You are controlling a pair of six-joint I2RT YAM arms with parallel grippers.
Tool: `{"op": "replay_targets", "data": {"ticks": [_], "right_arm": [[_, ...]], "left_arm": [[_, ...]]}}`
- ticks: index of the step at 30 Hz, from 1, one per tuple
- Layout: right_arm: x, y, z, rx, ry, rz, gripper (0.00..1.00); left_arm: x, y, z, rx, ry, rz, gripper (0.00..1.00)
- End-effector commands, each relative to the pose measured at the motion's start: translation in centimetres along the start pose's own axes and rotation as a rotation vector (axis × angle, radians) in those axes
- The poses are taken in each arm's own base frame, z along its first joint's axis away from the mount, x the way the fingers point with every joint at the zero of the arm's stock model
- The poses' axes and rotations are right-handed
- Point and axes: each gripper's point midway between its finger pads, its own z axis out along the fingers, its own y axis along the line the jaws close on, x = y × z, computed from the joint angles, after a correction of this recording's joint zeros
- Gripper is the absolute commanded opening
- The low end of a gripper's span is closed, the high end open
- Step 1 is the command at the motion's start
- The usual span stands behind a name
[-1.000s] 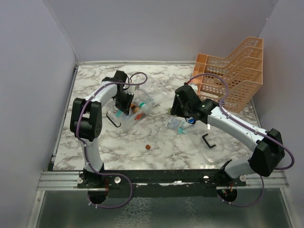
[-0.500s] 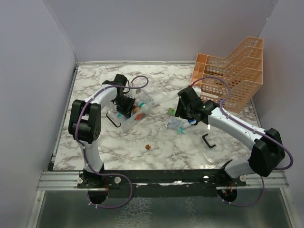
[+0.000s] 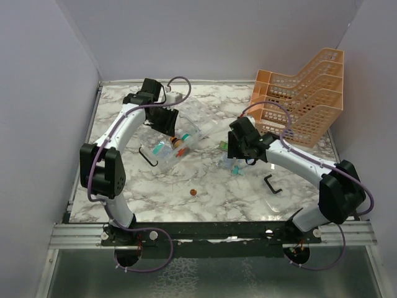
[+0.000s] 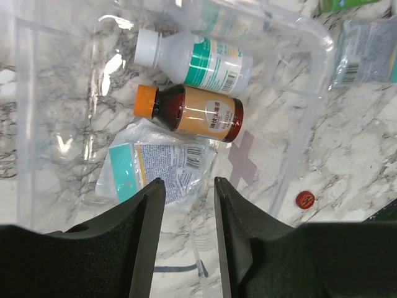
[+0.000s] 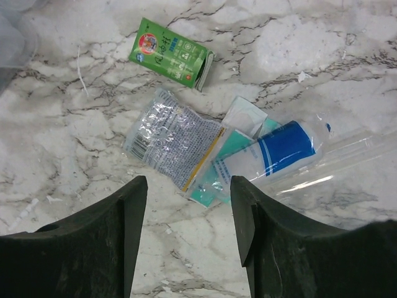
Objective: Organize the medicine kit
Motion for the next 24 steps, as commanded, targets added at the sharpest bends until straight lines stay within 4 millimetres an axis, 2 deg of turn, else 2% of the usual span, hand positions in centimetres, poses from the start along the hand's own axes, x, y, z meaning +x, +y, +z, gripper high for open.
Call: {"op": "replay_targets", "data": {"ticks": [1, 9, 15, 19, 24], "right_arm": [[0.3, 1.4, 1.7, -0.092, 0.015, -0.155, 0.55], [0.3, 3.2, 5.4, -0.14, 0.066, -0.344, 0.49], [1.1, 2.8, 7.4, -0.092, 0.159, -0.441, 0.44], [2.6, 2.8, 8.1, -0.112, 0.213, -0.451, 0.37], [3.2, 3.0, 8.7, -0.116, 0.234, -0.446, 0.23]], "left_arm": [[-3.1, -1.8, -4.7, -0.008, -0.143, 0.032, 0.41], [-6.6, -2.0, -10.8, -0.139, -0.388, 0.036, 0.45], [-7.7, -1.5, -14.9, -0.258, -0.584, -0.006, 0.53], [-7.6, -2.1, -16.2, -0.26, -0.65, -0.021, 0.56], [-7.4, -2.6, -17.0, -0.252, -0.687, -0.029, 0.58]]}}
